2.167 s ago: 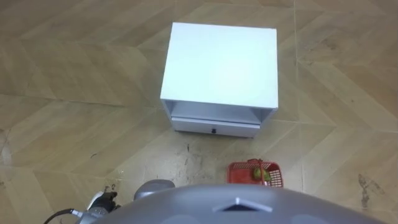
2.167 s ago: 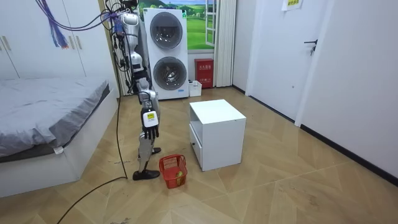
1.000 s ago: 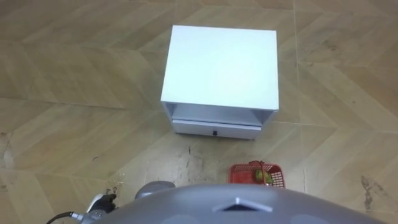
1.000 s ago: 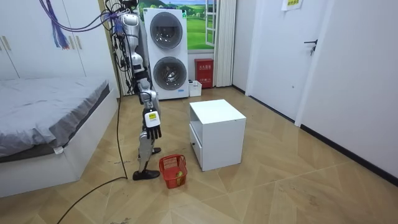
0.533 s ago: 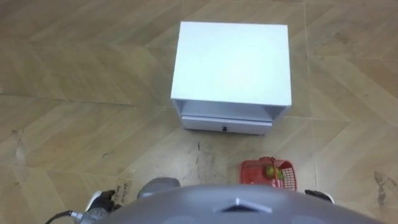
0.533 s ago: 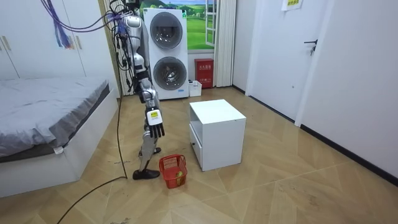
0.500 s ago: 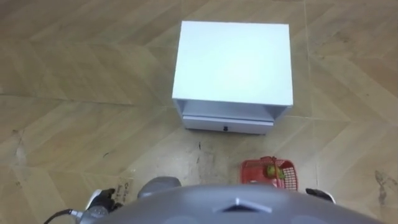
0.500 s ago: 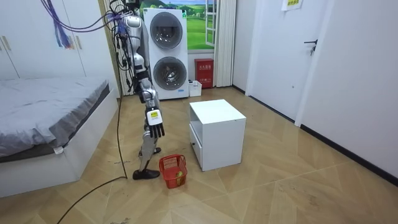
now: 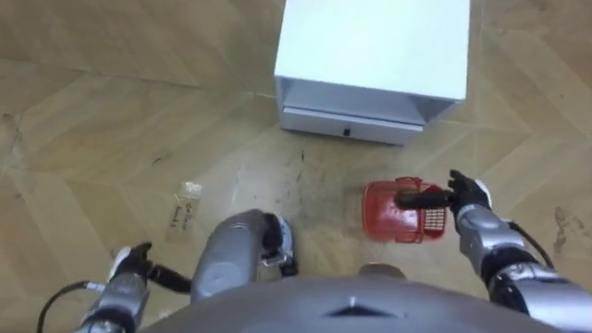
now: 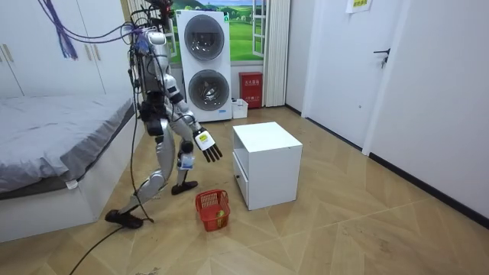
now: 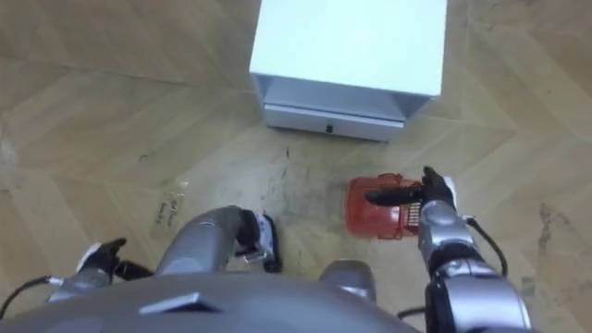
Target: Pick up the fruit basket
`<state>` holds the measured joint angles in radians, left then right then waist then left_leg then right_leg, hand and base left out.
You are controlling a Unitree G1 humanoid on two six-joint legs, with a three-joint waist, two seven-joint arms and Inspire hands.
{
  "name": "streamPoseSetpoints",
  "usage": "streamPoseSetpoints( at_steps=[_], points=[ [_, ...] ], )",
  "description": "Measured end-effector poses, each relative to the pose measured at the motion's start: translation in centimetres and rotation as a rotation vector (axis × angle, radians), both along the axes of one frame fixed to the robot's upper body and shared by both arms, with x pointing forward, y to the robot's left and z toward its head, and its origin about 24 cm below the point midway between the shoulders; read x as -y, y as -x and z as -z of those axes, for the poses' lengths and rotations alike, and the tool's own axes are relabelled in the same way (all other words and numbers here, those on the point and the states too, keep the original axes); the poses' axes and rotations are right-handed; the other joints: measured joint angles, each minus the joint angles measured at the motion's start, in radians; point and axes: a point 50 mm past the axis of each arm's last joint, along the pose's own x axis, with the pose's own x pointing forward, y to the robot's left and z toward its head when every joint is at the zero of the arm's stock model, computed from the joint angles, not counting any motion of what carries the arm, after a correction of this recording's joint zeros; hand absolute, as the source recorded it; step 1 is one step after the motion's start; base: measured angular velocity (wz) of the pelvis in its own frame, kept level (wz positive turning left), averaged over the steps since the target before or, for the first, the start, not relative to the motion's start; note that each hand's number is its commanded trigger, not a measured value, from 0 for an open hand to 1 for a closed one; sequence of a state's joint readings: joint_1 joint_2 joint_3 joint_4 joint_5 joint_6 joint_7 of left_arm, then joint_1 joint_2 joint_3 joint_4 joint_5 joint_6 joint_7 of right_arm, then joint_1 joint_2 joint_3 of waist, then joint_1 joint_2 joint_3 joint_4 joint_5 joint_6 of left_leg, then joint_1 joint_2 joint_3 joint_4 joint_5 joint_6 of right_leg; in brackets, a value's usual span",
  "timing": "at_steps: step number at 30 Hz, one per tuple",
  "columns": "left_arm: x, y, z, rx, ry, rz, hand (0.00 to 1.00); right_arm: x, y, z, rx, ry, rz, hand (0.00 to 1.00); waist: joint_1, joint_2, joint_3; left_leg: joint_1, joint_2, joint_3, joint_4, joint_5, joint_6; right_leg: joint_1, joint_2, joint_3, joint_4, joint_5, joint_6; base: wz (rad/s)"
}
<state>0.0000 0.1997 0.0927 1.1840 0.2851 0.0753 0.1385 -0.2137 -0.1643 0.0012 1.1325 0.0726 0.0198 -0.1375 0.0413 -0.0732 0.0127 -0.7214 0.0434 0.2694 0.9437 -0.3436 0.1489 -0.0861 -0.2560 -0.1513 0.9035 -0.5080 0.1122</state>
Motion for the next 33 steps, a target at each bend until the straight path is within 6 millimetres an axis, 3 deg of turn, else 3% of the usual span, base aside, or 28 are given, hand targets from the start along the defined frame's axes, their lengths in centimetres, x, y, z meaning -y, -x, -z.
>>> streamPoseSetpoints(
  at_steps=[1, 3, 4, 6, 9, 12, 15, 19, 22, 24, 28, 33],
  points=[
    [0.0, -0.3, 0.0, 0.008, 0.002, -0.006, 0.00, -0.1, -0.2, -0.1, 0.007, 0.004, 0.001, 0.00, 0.002, 0.002, 0.0035, -0.026, -0.004, -0.028, 0.033, -0.001, -0.007, -0.015, 0.000, -0.007, 0.030, -0.027, -0.007, -0.15],
    [-0.1, -0.2, 0.0, 0.002, -0.008, 0.014, 0.00, -0.1, -0.3, -0.2, 0.013, 0.027, 0.010, 0.00, 0.002, -0.002, 0.0091, -0.106, -0.037, -0.101, 0.142, -0.034, -0.042, -0.099, -0.020, -0.006, 0.235, -0.084, -0.024, 0.02],
    [-0.1, -0.4, -0.1, 0.007, -0.011, 0.016, 0.00, 0.0, -0.3, -0.2, 0.016, 0.035, 0.018, 0.00, -0.005, -0.006, 0.0111, -0.130, -0.041, -0.105, 0.175, -0.046, -0.043, -0.126, -0.025, 0.002, 0.296, -0.093, -0.020, 0.32],
    [0.2, -0.9, 0.0, 0.009, -0.017, 0.037, 0.00, 0.8, -0.5, -0.6, 0.038, 0.070, 0.064, 0.00, -0.008, -0.011, 0.0154, -0.222, -0.040, -0.101, 0.321, -0.097, -0.023, -0.230, -0.040, 0.055, 0.534, -0.111, -0.017, 0.23],
    [0.3, -0.7, 0.0, 0.023, -0.017, 0.023, 0.00, 0.8, -1.6, -1.6, 0.119, 0.080, 0.081, 0.00, -0.012, -0.007, 0.0183, -0.316, -0.040, -0.075, 0.501, -0.170, 0.006, -0.328, -0.060, 0.122, 0.792, -0.111, -0.016, 0.06],
    [0.2, -0.9, -0.1, 0.050, -0.047, 0.031, 0.00, 0.7, -2.7, -2.5, 0.198, 0.077, 0.100, 0.00, -0.023, -0.001, 0.0230, -0.389, -0.059, -0.048, 0.650, -0.227, 0.036, -0.380, -0.099, 0.167, 0.995, -0.111, -0.016, 0.22],
    [-0.1, -0.9, -0.2, 0.058, -0.064, 0.015, 0.00, 0.4, -3.6, -3.1, 0.229, 0.076, 0.095, 0.00, -0.036, -0.002, 0.0263, -0.446, -0.062, -0.030, 0.762, -0.256, 0.047, -0.409, -0.116, 0.201, 1.138, -0.112, -0.015, 0.23],
    [-0.1, -0.4, -0.1, 0.045, -0.076, 0.028, 0.00, 0.3, -4.2, -3.7, 0.263, 0.092, 0.117, 0.00, -0.071, -0.015, 0.0323, -0.484, -0.073, -0.020, 0.841, -0.274, 0.055, -0.409, -0.128, 0.216, 1.245, -0.113, -0.014, 0.23],
    [0.0, 0.5, 0.1, 0.028, -0.076, 0.032, 0.00, 0.2, -4.6, -4.1, 0.287, 0.108, 0.125, 0.00, -0.096, -0.027, 0.0273, -0.490, -0.073, -0.018, 0.855, -0.276, 0.042, -0.413, -0.145, 0.217, 1.276, -0.115, -0.013, 0.01],
    [0.0, 1.3, 0.3, 0.010, -0.077, 0.035, 0.00, 0.3, -4.5, -4.1, 0.288, 0.123, 0.137, 0.00, -0.112, -0.036, 0.0214, -0.489, -0.070, -0.019, 0.855, -0.275, 0.023, -0.416, -0.154, 0.214, 1.284, -0.125, -0.015, -0.02],
    [0.1, 3.3, 0.7, -0.036, -0.074, 0.065, 0.00, 0.4, -4.1, -4.3, 0.305, 0.169, 0.110, 0.00, -0.142, -0.051, 0.0173, -0.487, -0.070, -0.018, 0.856, -0.267, -0.006, -0.415, -0.160, 0.216, 1.306, -0.137, -0.020, 0.03],
    [0.1, 5.5, 0.9, -0.081, -0.068, 0.078, 0.00, 0.2, -3.8, -4.3, 0.307, 0.193, 0.076, 0.00, -0.146, -0.071, 0.0216, -0.492, -0.057, -0.029, 0.880, -0.272, -0.064, -0.414, -0.142, 0.234, 1.362, -0.170, -0.044, -0.06]
  ],
)
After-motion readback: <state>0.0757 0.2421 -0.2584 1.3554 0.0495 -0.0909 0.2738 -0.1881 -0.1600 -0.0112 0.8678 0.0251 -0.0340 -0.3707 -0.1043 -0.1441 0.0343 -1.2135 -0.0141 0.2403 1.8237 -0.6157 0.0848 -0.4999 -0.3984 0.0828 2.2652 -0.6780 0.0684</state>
